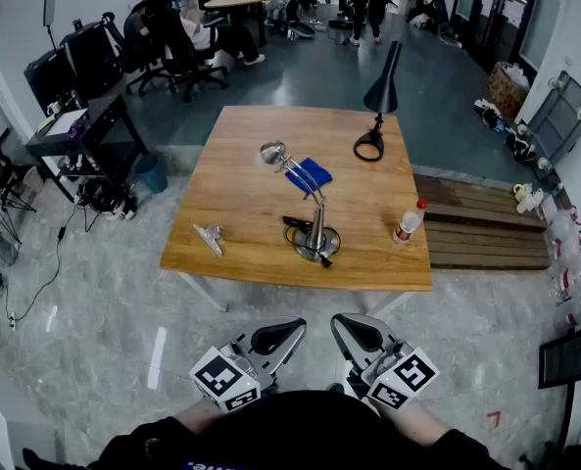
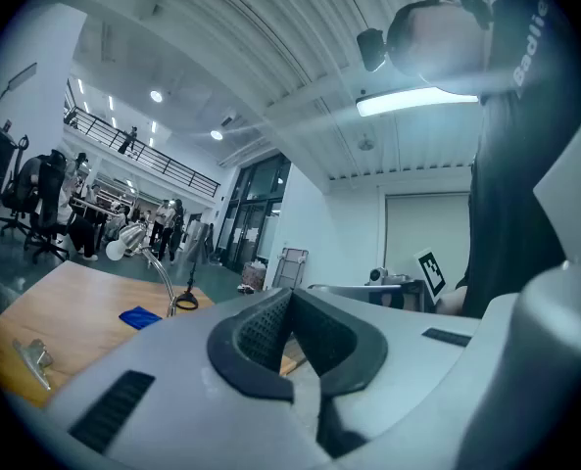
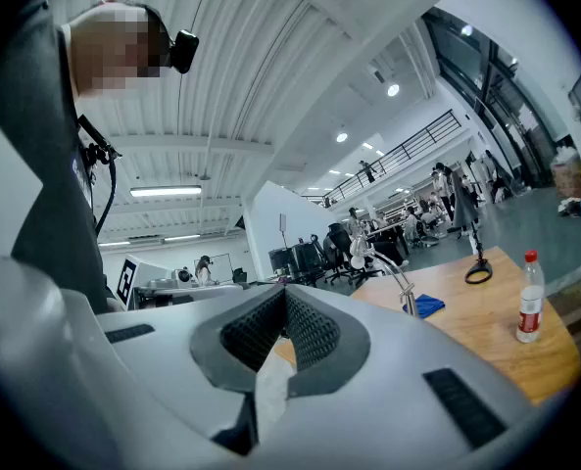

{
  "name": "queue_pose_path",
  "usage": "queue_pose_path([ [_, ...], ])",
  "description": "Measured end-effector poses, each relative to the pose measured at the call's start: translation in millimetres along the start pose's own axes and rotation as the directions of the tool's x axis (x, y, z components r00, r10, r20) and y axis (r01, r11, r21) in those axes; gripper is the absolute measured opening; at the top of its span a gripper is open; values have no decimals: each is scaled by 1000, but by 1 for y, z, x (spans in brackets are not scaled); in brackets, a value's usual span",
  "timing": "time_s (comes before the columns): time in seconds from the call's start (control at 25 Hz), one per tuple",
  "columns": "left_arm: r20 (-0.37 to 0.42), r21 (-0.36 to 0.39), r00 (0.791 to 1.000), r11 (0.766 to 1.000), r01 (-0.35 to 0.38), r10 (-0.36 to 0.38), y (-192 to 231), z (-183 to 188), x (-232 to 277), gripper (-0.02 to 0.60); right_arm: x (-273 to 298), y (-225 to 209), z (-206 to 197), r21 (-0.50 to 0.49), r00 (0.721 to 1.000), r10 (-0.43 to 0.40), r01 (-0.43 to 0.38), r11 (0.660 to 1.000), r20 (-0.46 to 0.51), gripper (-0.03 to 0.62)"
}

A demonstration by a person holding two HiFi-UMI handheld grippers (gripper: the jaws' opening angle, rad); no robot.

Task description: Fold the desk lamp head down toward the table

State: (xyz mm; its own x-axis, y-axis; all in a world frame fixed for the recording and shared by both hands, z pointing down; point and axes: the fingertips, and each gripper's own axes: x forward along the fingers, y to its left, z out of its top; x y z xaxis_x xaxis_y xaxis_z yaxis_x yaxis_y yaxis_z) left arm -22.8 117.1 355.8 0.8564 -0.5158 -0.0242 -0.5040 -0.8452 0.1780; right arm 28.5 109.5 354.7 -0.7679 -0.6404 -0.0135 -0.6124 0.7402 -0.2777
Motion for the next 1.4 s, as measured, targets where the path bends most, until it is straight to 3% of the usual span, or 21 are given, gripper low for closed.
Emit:
queue_pose_path([
  [0.64, -5, -24, 999, 998, -49, 49, 6, -1, 12, 8, -2, -10, 8, 0, 1000, 12, -12, 1000, 17, 5],
  [1.04, -3, 36, 991, 990, -137, 137, 10, 4, 43, 9, -20, -38, 12, -23, 997, 70, -69, 997, 25, 5],
  [1.24, -4, 61, 982, 980, -188, 189, 29, 8, 56, 8, -17, -58, 10, -33, 998, 66, -66, 997, -1, 6],
  [1.4, 1, 66, 982, 980, -187, 187, 59, 14, 63, 8, 1, -73, 10, -54, 999, 43, -44, 998, -25, 5],
])
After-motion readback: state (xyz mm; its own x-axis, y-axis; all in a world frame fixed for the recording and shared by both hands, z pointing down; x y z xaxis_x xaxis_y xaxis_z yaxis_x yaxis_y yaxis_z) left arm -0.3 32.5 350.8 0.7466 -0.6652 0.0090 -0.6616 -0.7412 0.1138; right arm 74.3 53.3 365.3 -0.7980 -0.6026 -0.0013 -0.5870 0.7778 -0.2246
